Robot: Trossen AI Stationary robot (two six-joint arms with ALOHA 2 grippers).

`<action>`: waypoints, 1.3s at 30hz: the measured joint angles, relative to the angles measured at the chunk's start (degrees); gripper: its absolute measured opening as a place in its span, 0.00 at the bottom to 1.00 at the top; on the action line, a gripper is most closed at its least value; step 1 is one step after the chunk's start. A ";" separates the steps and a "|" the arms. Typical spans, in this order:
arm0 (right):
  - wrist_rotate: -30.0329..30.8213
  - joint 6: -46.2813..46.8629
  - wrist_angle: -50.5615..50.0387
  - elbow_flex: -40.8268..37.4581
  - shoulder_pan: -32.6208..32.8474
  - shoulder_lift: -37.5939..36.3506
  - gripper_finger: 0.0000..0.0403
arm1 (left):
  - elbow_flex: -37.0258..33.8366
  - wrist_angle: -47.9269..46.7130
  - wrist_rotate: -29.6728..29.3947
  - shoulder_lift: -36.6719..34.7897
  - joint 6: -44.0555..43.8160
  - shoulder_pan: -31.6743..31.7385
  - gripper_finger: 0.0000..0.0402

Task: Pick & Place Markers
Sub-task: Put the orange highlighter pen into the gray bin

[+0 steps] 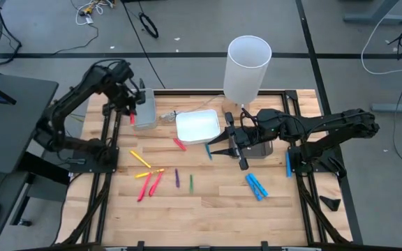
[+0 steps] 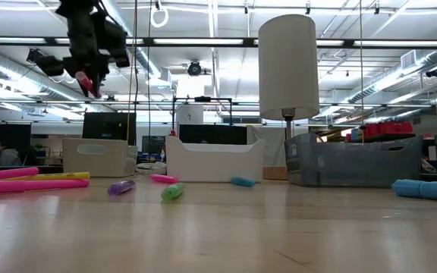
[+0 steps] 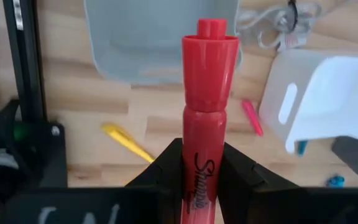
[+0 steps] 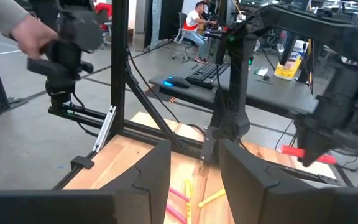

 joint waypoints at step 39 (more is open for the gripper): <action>-0.02 4.33 -1.14 0.00 0.00 0.02 0.34 | -0.07 15.68 -14.30 22.28 5.68 7.51 0.17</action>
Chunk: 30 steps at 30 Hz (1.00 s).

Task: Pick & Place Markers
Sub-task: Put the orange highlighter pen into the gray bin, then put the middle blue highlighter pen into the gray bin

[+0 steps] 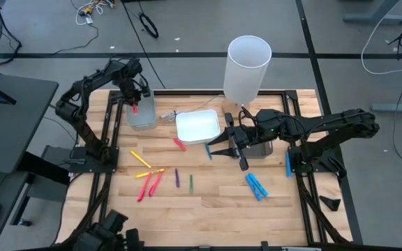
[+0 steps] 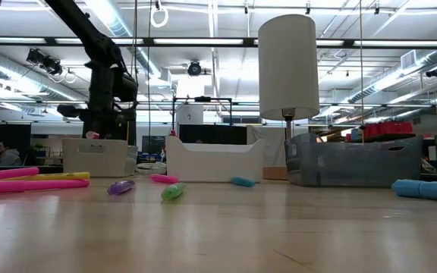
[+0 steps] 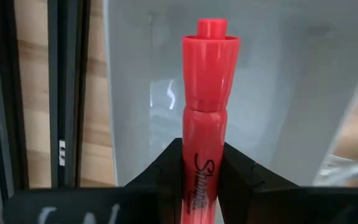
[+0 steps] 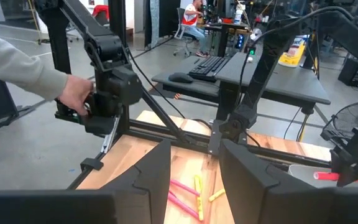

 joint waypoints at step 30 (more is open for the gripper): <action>0.02 -0.46 -1.64 0.00 0.00 -0.01 0.34 | 0.02 1.93 7.08 3.22 2.78 -0.66 0.51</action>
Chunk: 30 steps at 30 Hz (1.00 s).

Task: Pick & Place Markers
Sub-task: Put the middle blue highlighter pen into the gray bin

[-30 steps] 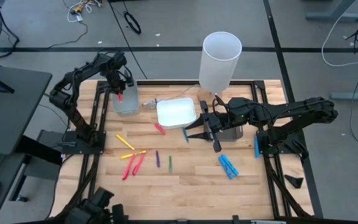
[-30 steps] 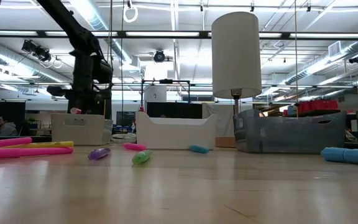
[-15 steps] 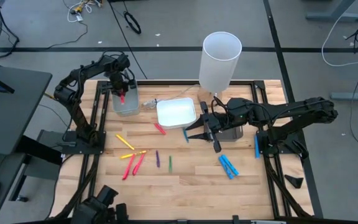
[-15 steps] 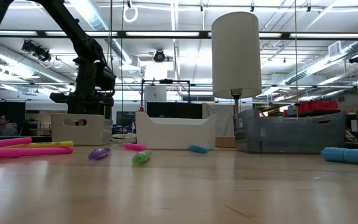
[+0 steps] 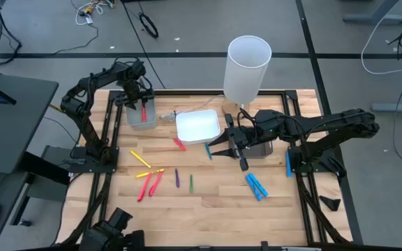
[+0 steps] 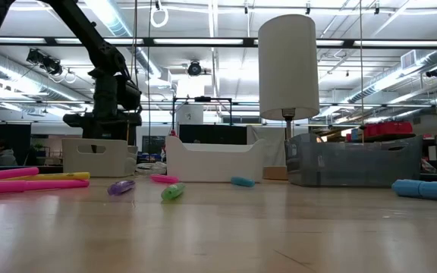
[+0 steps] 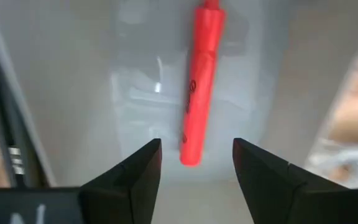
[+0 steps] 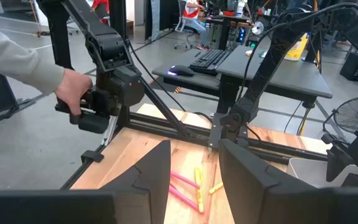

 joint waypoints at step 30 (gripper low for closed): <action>0.00 0.44 -0.25 0.00 0.00 0.01 0.34 | 0.09 16.91 15.86 -32.95 21.91 -11.85 0.47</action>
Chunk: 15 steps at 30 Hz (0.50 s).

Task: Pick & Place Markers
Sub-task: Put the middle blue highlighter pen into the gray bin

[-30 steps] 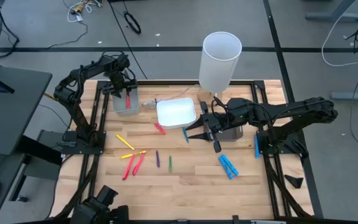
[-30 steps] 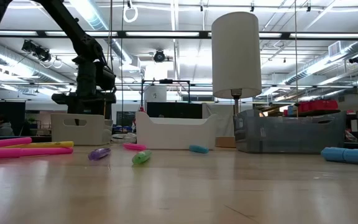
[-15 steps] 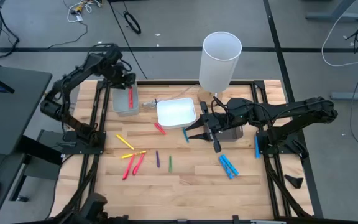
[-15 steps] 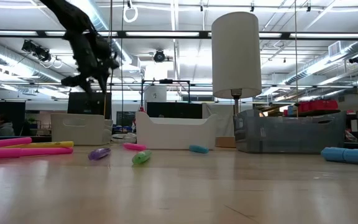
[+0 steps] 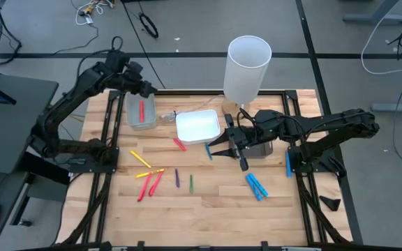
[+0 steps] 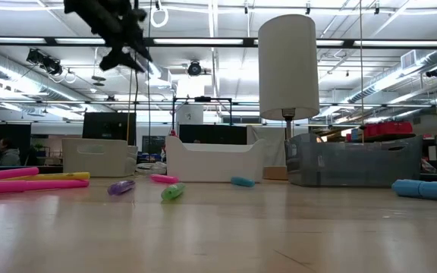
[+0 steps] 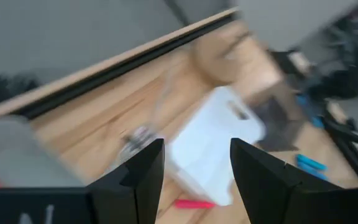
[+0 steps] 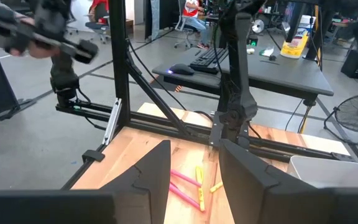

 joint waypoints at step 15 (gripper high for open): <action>0.00 8.82 0.00 0.00 -0.02 0.00 0.34 | -2.36 15.03 1.73 -11.64 2.28 -21.36 0.47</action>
